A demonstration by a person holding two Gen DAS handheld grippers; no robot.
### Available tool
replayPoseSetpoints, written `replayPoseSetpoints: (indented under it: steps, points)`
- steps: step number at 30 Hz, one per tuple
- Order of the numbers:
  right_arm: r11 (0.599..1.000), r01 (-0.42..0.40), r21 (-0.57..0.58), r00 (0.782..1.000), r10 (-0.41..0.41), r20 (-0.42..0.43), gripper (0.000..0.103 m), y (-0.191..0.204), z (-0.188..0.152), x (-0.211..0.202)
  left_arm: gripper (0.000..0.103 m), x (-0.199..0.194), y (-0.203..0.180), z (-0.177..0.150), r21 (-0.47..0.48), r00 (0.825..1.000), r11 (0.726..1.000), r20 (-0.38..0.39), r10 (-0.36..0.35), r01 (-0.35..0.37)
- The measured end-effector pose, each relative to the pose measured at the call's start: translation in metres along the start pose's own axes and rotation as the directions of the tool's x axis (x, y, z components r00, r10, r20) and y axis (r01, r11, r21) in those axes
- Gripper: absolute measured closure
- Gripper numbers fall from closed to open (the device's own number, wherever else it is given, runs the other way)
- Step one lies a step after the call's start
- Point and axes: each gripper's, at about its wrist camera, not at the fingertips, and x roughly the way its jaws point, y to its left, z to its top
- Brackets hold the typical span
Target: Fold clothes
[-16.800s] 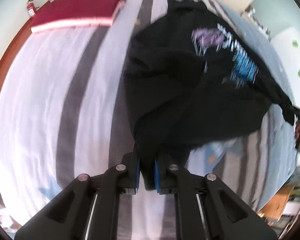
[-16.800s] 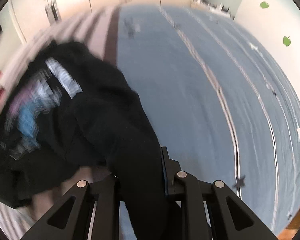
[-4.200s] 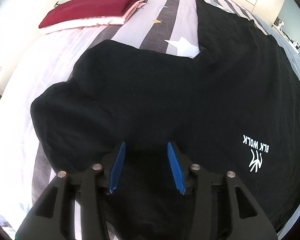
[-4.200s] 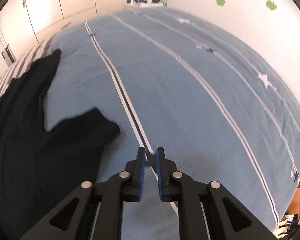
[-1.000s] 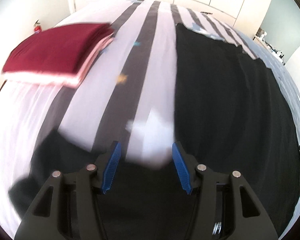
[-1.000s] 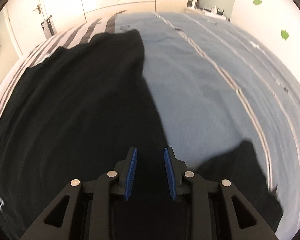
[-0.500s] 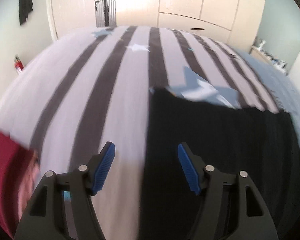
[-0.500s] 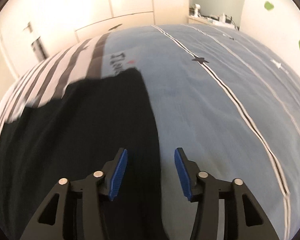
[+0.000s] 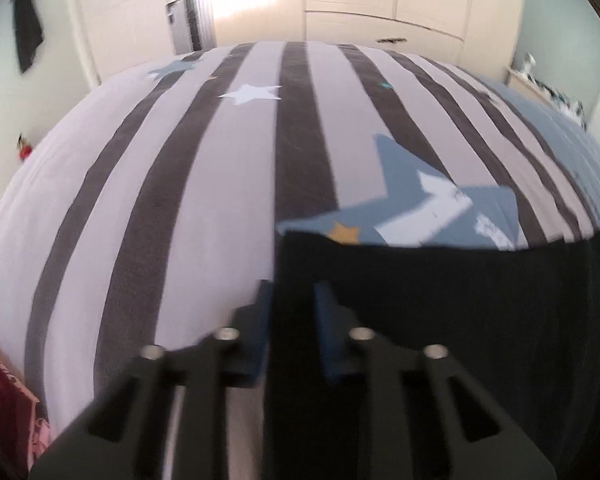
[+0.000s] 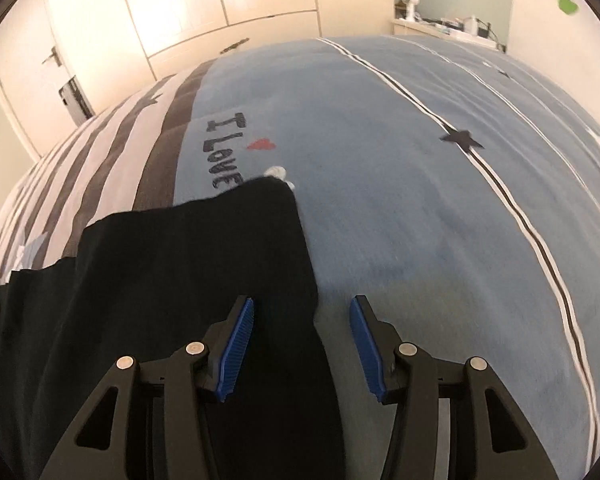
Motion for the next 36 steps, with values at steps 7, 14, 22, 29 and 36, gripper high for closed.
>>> replayPoseSetpoints:
  steps: [7, 14, 22, 29, 36]
  points:
    - [0.999, -0.007, -0.036, 1.0, 0.007, 0.009, 0.098, 0.009, 0.016, 0.001, 0.101, -0.016, 0.004, -0.001, -0.001, 0.999, 0.999, 0.006, 0.035, -0.035]
    - [0.997, 0.044, -0.07, 0.999, -0.042, 0.032, 0.101, 0.023, 0.033, -0.004, 0.101, -0.043, 0.043, 0.016, -0.036, 0.991, 0.991, 0.037, 0.127, -0.125]
    - [0.986, 0.119, -0.114, 0.993, -0.12, 0.0, 0.101, 0.038, 0.037, 0.021, 0.1, -0.021, 0.038, 0.025, 0.065, 0.983, 0.981, 0.011, 0.184, -0.184]
    - [0.952, 0.227, -0.207, 0.974, -0.222, 0.051, 0.089, 0.035, 0.03, 0.015, 0.076, -0.032, 0.046, 0.011, -0.003, 0.969, 0.973, 0.091, 0.231, -0.231]
    - [0.98, 0.198, -0.031, 0.973, -0.193, 0.129, 0.085, -0.002, 0.034, -0.043, 0.07, -0.081, 0.064, 0.003, -0.071, 0.975, 0.981, 0.122, 0.188, -0.18]
